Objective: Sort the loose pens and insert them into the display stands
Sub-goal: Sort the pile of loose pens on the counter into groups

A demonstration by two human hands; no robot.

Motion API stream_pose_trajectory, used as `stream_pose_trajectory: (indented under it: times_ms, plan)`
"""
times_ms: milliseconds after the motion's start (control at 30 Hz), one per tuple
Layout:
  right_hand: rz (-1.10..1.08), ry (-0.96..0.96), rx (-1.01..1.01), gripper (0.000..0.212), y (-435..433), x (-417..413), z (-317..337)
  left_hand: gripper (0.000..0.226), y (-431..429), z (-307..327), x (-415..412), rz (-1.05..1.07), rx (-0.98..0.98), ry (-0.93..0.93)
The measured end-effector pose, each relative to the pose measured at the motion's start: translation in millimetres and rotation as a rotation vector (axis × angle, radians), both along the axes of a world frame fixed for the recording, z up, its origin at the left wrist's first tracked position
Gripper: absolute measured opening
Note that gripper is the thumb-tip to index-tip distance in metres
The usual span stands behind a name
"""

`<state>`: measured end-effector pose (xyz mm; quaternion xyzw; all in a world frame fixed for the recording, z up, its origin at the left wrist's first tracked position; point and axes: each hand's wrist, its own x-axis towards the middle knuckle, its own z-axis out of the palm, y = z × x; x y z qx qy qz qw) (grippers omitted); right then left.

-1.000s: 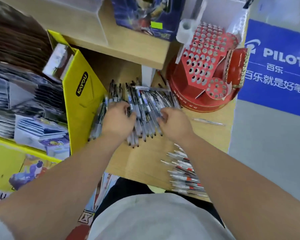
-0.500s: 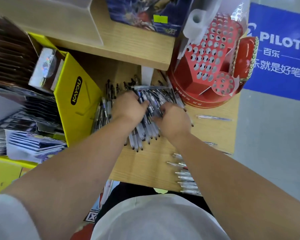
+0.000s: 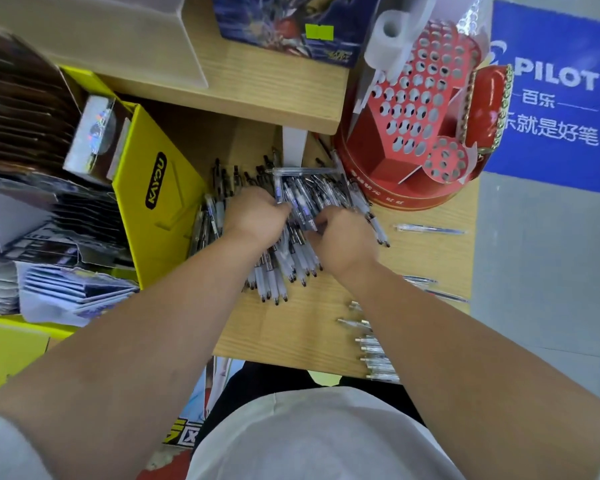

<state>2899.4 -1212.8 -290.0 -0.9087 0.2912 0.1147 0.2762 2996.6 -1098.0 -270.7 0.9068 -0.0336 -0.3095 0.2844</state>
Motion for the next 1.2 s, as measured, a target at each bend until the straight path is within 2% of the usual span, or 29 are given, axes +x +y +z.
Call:
stream_pose_trajectory:
  times_ms: [200, 367, 467, 600, 767, 1067, 1200]
  plan:
    - [0.016, -0.036, -0.018, 0.016, 4.0, -2.8, 2.5, 0.024, 46.0, 7.7, -22.9, 0.262, -0.213, 0.076]
    - [0.046, 0.0, -0.108, 0.017, 8.7, 10.0, 7.6, 0.014, 80.6, -1.4, -45.0, 0.365, -0.238, 0.038]
    - [0.058, 0.005, -0.141, 0.022, 12.0, 15.4, 9.2, 0.02, 86.3, -7.1, -52.2, 0.45, -0.205, -0.005]
    - [0.137, 0.059, -0.214, 0.023, 19.2, 18.8, 10.8, 0.049, 82.7, -7.9, -52.6, 0.408, -0.135, -0.102]
    - [0.126, 0.102, -0.218, 0.026, 19.8, 19.6, 4.7, 0.05, 76.3, -13.7, -41.9, 0.403, -0.037, -0.128]
    - [0.072, -0.002, 0.029, 0.036, 6.9, -2.4, 5.1, 0.041, 72.2, -24.6, -31.5, 0.469, 0.009, -0.176]
    - [0.026, 0.007, 0.174, 0.042, 4.0, -13.9, 7.5, 0.047, 74.1, -24.9, -32.0, 0.485, -0.008, -0.172]
